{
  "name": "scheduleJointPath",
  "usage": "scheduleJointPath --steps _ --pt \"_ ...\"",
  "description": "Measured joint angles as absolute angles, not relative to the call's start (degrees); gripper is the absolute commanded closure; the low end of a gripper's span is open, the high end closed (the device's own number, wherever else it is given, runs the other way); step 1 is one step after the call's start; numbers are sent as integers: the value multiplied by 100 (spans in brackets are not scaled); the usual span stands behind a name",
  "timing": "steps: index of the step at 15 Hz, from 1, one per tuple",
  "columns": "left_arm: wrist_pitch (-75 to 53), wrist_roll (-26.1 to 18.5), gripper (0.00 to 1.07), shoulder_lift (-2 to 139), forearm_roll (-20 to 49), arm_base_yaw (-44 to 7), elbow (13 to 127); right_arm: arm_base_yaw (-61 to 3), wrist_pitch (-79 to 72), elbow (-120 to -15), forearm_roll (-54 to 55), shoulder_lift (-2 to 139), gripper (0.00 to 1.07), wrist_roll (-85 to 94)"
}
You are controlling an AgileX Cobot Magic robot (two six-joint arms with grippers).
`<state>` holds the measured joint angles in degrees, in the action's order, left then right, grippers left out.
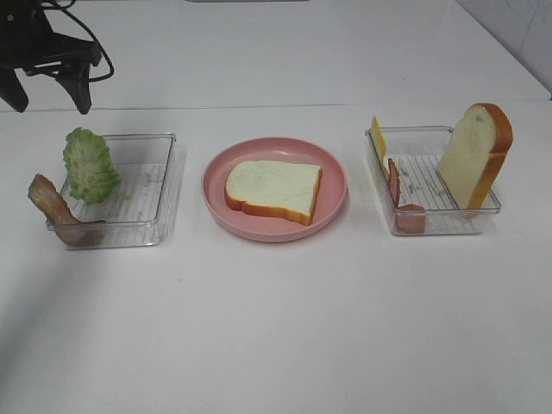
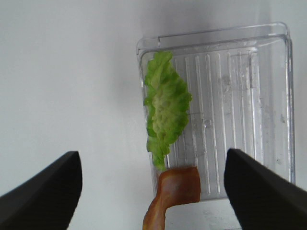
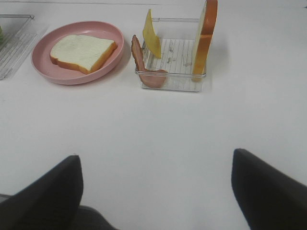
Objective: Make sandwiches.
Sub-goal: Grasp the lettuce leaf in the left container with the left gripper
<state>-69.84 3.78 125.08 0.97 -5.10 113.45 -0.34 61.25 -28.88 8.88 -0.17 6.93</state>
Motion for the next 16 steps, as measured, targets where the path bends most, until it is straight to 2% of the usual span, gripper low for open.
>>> scheduleJointPath --steps 2,8,14,16 --pt "-6996 378 30 12834 97 -510 11316 -34 6125 -2888 888 -17 27 693" --pt "-6933 390 46 13253 178 -510 11316 -34 6125 -2888 888 -17 27 693" --pt "-6704 395 76 13287 304 -510 11316 -34 6125 -2888 888 -17 27 693" --pt "-6704 395 82 13293 304 -510 11316 -34 6125 -2888 888 -17 27 693"
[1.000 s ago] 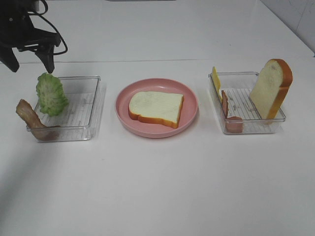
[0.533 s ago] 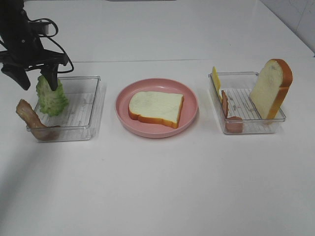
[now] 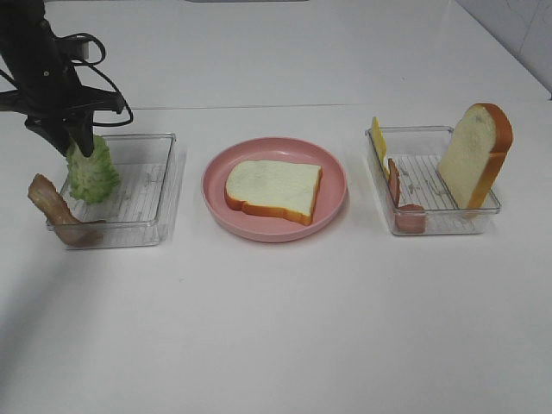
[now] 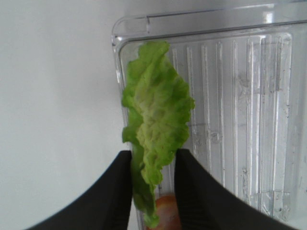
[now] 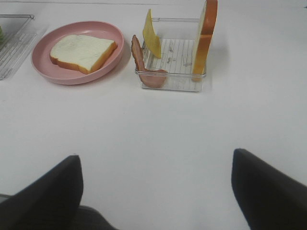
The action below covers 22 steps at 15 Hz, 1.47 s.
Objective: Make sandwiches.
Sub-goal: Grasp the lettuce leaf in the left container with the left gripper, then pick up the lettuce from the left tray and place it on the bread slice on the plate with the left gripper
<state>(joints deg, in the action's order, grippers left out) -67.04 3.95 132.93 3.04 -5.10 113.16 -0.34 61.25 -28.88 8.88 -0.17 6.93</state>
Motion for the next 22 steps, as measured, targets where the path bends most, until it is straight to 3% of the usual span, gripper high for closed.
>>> scheduleJointPath --steps 3,8,12,15,16,19,22 --pt "-6715 395 107 13310 304 -510 11316 -34 6125 -2888 888 -17 27 693" --pt "-6744 344 107 13304 304 -510 11316 -34 6125 -2888 888 -17 27 693" --pt "-6807 0 107 12892 625 -510 11316 -34 6125 -2888 888 -17 27 693" --pt "-6727 -246 107 12536 1392 -510 11316 -34 6125 -2888 888 -17 27 693" --pt "-6704 -653 107 12462 2366 -516 11316 -34 6125 -2888 888 -17 27 693" --pt "-6543 -1415 107 12468 3890 -745 11316 -34 6125 -2888 888 -17 27 693" --pt "-6394 -1753 107 12662 4738 -1152 11316 -34 6125 -2888 888 -17 27 693"
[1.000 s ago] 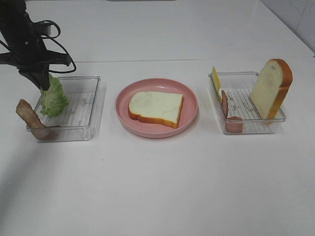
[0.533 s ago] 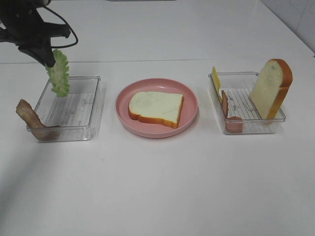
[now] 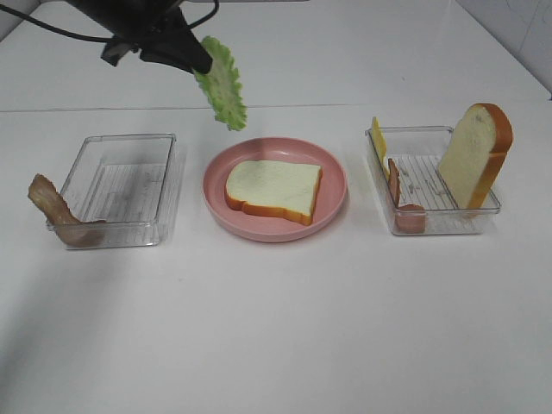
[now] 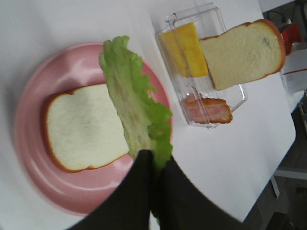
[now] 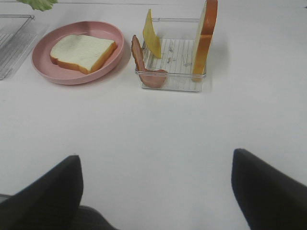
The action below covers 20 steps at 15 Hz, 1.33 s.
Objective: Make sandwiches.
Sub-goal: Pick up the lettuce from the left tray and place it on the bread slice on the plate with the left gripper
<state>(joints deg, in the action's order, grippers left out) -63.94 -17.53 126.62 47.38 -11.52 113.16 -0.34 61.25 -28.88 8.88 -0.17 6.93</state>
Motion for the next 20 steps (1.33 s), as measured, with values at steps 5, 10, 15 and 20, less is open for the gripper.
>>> scheduleJointPath --steps 5,10,15,20 --pt "-6205 -1856 107 13235 5117 -1799 11316 -34 6125 -2888 888 -17 27 693" --pt "-5959 -1994 107 13648 5260 -2114 11316 -34 6125 -2888 888 -17 27 693" --pt "-5793 -1656 107 13740 4303 -2108 11316 -34 6125 -2888 888 -17 27 693" --pt "-5466 -1117 92 13722 3650 -2103 11316 -34 6125 -2888 888 -17 27 693"
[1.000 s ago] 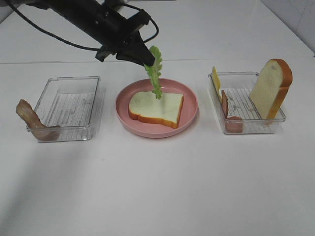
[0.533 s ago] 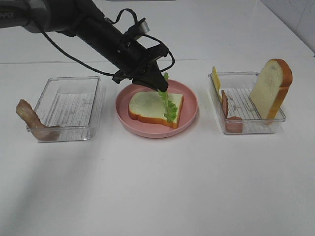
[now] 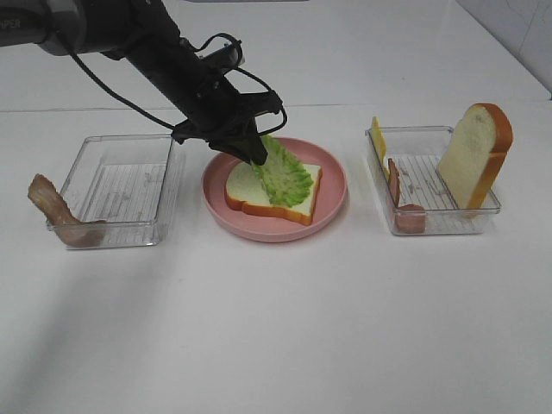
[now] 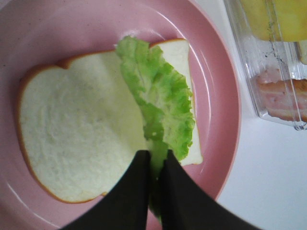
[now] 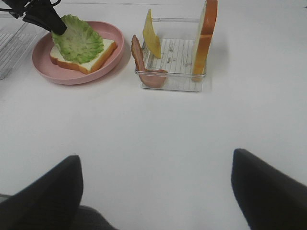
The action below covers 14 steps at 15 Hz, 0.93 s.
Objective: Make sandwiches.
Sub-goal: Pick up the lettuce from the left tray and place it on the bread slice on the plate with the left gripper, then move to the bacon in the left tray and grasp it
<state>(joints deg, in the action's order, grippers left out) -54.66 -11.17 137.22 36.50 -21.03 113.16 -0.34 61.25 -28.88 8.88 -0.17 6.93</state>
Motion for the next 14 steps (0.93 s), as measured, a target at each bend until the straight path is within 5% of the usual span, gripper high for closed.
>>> scheduleJointPath --steps 6,9,14 --pt "-5346 -1123 22 13705 3581 -2103 11316 -34 6125 -2888 888 -17 27 693" --pt "-5351 -1117 22 13568 3237 -2103 11316 -34 6125 -2888 888 -17 27 693" --pt "-5793 -292 28 12960 1690 -2103 11316 -34 6125 -2888 888 -17 27 693"
